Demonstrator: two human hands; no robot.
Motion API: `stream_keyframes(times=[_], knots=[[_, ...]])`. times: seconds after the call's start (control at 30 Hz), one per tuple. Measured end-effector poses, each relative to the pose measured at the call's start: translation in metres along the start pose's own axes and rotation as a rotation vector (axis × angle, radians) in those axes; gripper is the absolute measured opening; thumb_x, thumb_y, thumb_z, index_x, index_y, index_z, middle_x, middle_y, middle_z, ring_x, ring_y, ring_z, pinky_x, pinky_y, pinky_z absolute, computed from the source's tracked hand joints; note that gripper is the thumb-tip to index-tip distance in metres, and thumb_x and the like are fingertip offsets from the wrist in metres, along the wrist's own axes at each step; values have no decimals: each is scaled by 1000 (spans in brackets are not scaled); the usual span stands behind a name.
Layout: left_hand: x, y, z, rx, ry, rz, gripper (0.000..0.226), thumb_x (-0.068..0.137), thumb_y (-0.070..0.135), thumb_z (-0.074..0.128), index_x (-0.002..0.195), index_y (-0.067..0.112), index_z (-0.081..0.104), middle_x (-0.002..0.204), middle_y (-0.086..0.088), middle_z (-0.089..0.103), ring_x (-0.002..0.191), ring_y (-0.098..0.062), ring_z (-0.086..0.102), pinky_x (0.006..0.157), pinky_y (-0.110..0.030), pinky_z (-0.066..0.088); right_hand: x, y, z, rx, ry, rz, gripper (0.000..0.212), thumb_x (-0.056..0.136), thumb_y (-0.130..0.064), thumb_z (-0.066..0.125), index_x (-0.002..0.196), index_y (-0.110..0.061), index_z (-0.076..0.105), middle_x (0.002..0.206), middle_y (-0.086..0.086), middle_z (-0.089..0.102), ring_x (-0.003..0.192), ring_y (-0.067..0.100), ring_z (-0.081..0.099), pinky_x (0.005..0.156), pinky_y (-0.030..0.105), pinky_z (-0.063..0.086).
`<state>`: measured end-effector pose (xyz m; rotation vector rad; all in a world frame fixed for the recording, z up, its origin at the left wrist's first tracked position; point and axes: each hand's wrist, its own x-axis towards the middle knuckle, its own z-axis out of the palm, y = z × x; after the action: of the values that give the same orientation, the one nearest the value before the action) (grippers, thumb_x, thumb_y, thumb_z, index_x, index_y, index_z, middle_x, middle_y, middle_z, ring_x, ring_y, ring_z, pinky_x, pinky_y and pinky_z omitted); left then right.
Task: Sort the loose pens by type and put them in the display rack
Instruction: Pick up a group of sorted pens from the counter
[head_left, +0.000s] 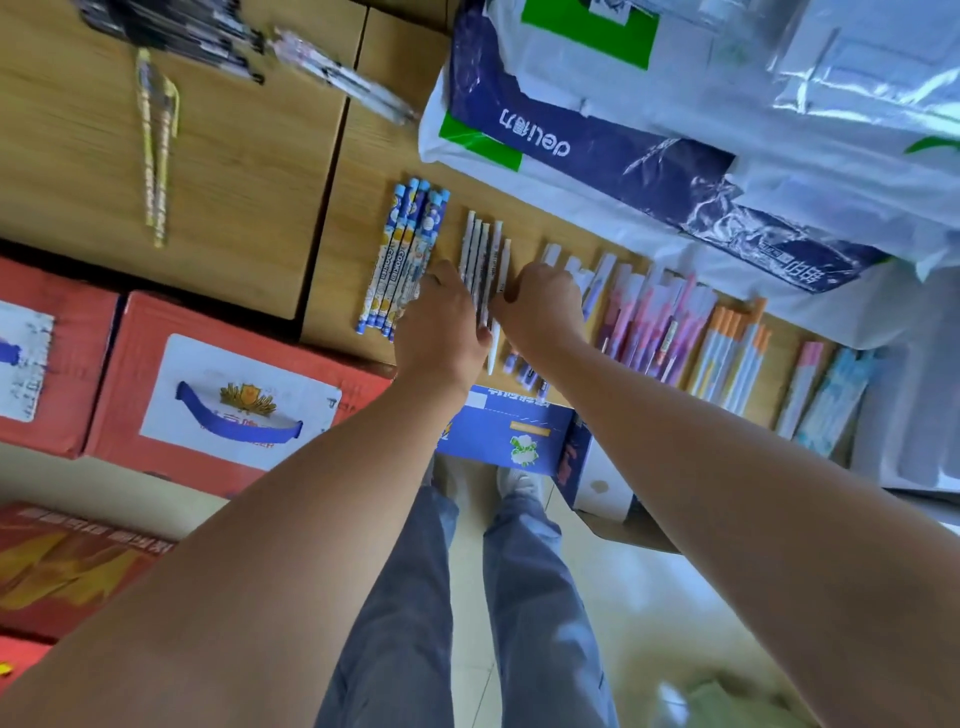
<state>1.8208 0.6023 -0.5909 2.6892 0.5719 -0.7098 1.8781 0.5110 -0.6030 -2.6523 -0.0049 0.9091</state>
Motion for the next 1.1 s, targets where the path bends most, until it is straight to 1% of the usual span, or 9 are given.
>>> stream_keyframes(times=[0.13, 0.23, 0.37, 0.47, 0.63, 0.83, 0.9, 1.0, 1.1], knots=[[4, 4, -1, 35, -16, -16, 56, 86, 34, 67, 124, -2, 44, 108, -14, 61, 94, -30, 65, 62, -35, 45, 3, 1, 1, 9, 1, -13, 19, 86, -22, 63, 81, -4, 64, 77, 13, 63, 74, 30, 66, 63, 37, 57], [6, 3, -1, 17, -21, 17, 28, 88, 30, 63, 102, 6, 58, 93, -10, 64, 86, -29, 65, 59, -32, 40, 4, 3, -1, 20, -23, 8, 27, 84, -25, 65, 67, -10, 50, 70, 8, 53, 70, 26, 58, 50, 29, 43], [10, 2, 1, 97, -38, 41, 27, 93, 32, 55, 98, 6, 60, 87, -9, 62, 82, -28, 64, 58, -32, 43, 0, 9, -7, 93, -3, 17, 38, 81, -29, 63, 57, -15, 37, 59, 2, 43, 58, 20, 47, 42, 24, 26], [10, -2, 1, 5, -45, 11, 27, 96, 29, 47, 94, 4, 58, 82, -11, 61, 75, -29, 60, 57, -33, 42, -4, 13, -12, 201, 16, 13, 33, 81, -28, 61, 62, -16, 38, 60, 1, 45, 53, 14, 42, 43, 24, 29], [1, -1, -7, -126, -102, 60, 33, 100, 34, 38, 102, 4, 51, 79, -8, 55, 70, -28, 55, 60, -36, 46, -15, 16, -21, 436, -23, 39, 15, 80, -25, 61, 79, -12, 53, 76, 12, 67, 67, 27, 65, 62, 37, 54], [-23, 21, -31, -483, -232, 55, 23, 99, 28, 40, 98, 7, 47, 82, -19, 61, 74, -38, 62, 70, -50, 54, -41, 31, -53, 737, -98, 127, 8, 87, -15, 58, 84, -17, 50, 63, 1, 55, 44, 12, 49, 46, 23, 40], [-33, 32, -40, -531, -257, 75, 20, 99, 28, 41, 96, 8, 47, 76, -16, 60, 65, -33, 60, 68, -51, 54, -53, 37, -68, 755, -128, 124, 10, 89, -15, 55, 85, -16, 47, 61, 4, 54, 47, 15, 48, 46, 23, 39], [-52, 54, -54, -626, -272, 90, 18, 100, 26, 41, 92, 11, 46, 68, -9, 60, 44, -16, 55, 55, -38, 49, -74, 51, -94, 751, -147, 89, 13, 94, -17, 49, 82, -14, 44, 62, 5, 51, 52, 16, 49, 49, 25, 40], [-72, 79, -64, -604, -295, 103, 21, 101, 29, 39, 101, 9, 48, 66, -5, 60, 41, -9, 56, 57, -36, 48, -96, 71, -118, 777, -160, 93, 13, 96, -20, 46, 88, -10, 44, 64, 4, 47, 54, 17, 47, 50, 27, 40]])
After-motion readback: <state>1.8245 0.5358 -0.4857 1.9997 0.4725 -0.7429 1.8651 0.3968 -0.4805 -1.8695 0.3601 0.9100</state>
